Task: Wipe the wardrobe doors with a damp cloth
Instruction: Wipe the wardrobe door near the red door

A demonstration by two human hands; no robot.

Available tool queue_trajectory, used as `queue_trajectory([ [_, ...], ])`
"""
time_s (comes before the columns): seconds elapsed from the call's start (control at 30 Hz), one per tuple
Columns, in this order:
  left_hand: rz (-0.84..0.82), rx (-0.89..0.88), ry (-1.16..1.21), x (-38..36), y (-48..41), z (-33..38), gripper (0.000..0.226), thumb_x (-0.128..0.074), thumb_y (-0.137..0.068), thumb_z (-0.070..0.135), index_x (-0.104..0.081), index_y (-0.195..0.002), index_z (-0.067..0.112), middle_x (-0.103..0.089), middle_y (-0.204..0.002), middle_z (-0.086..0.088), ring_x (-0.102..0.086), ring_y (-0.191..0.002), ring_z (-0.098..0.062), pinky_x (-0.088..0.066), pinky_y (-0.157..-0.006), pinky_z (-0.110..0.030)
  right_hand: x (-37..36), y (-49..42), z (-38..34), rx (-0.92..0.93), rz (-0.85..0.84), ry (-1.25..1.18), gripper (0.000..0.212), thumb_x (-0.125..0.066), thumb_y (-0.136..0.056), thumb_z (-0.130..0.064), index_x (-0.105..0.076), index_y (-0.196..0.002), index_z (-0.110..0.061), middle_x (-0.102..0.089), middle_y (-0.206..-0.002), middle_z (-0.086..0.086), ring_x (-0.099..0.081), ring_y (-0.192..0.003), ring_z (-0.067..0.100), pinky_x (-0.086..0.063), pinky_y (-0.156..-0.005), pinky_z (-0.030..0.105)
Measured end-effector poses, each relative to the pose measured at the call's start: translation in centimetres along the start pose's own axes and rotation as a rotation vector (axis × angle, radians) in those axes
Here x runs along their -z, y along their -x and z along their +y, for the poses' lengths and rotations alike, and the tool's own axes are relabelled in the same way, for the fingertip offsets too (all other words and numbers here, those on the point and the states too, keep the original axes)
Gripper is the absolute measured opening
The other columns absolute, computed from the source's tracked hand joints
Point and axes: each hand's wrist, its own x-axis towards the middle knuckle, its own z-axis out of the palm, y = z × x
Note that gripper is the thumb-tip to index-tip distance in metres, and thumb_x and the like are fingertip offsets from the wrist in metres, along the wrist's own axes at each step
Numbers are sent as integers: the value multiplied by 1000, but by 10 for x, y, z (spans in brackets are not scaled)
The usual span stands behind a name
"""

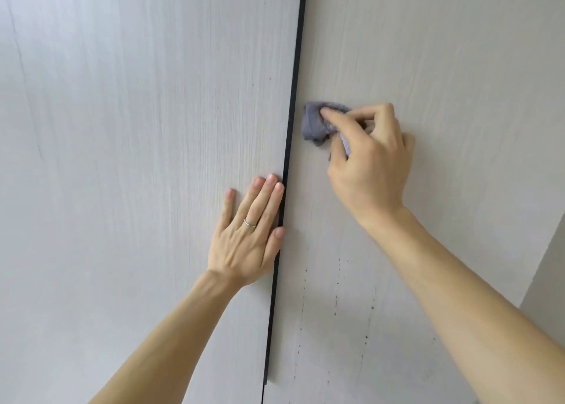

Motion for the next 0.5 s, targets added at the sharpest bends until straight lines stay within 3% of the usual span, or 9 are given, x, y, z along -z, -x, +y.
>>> queue_trajectory([
  [0.2, 46, 7, 19, -1, 2, -1, 59, -27, -106, 36, -25, -159, 11, -24, -166, -2, -19, -154, -18, -14, -125, -49, -21, 7, -10, -37, 72, -92, 39, -56, -85, -13, -73, -113, -34, -56, -108, 1, -59, -92, 26, -46, -80, 43],
  [0.37, 12, 40, 60, -1, 12, -1, 58, -18, -107, 39, -18, -161, 19, -13, -168, 8, -8, -155, -11, -7, -126, -43, -24, 99, -6, 114, -5, -50, 37, -59, -79, -11, -75, -107, -30, -57, -100, 0, -63, -84, 27, -50, -72, 44],
  [0.5, -24, 107, 78, 3, 20, 3, 59, -4, -104, 49, -2, -161, 34, 5, -167, 21, 10, -153, -1, 10, -123, -32, -15, 162, 6, 171, -52, -8, 39, -62, -78, -14, -75, -107, -36, -56, -97, -5, -63, -82, 23, -47, -70, 39],
])
